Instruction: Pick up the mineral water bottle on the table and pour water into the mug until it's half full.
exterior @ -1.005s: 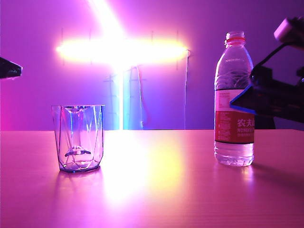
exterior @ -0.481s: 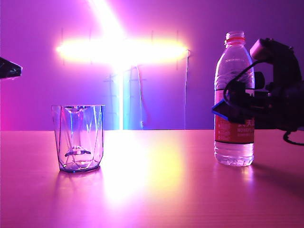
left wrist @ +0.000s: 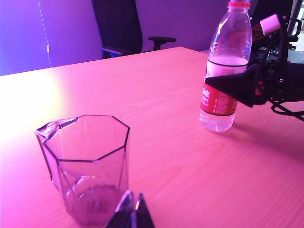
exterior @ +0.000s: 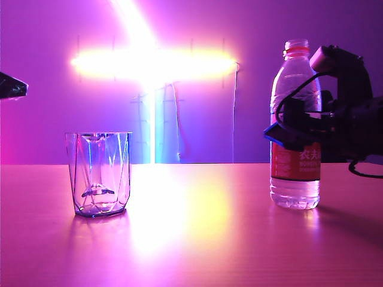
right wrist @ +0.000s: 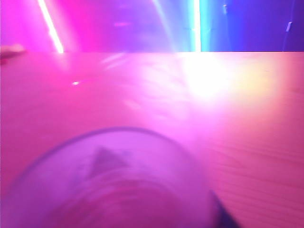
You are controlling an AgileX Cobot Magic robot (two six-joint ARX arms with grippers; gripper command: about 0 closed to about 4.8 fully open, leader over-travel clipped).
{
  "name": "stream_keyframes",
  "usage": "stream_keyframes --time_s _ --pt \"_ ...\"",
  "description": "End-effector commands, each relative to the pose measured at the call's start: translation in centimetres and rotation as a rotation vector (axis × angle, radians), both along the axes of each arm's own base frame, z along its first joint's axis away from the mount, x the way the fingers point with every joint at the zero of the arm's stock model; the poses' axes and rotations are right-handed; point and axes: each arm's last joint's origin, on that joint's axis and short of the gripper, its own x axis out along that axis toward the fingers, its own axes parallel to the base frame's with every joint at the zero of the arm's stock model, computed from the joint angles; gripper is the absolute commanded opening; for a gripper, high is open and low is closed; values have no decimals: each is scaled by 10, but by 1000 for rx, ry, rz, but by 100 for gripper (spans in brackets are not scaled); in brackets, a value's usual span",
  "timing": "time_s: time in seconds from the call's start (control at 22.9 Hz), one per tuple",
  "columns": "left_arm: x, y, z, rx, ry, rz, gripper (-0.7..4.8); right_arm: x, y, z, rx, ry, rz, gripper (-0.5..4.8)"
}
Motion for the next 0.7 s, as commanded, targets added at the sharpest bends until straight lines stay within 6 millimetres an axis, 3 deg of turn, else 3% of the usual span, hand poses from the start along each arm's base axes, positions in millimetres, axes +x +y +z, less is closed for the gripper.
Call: stream_keyframes --time_s 0.04,0.7 --pt "0 0 2 -10 -7 0 -2 0 0 2 3 -18 0 326" --pt "6 8 2 -9 -7 100 -2 -1 3 6 17 -51 76 305"
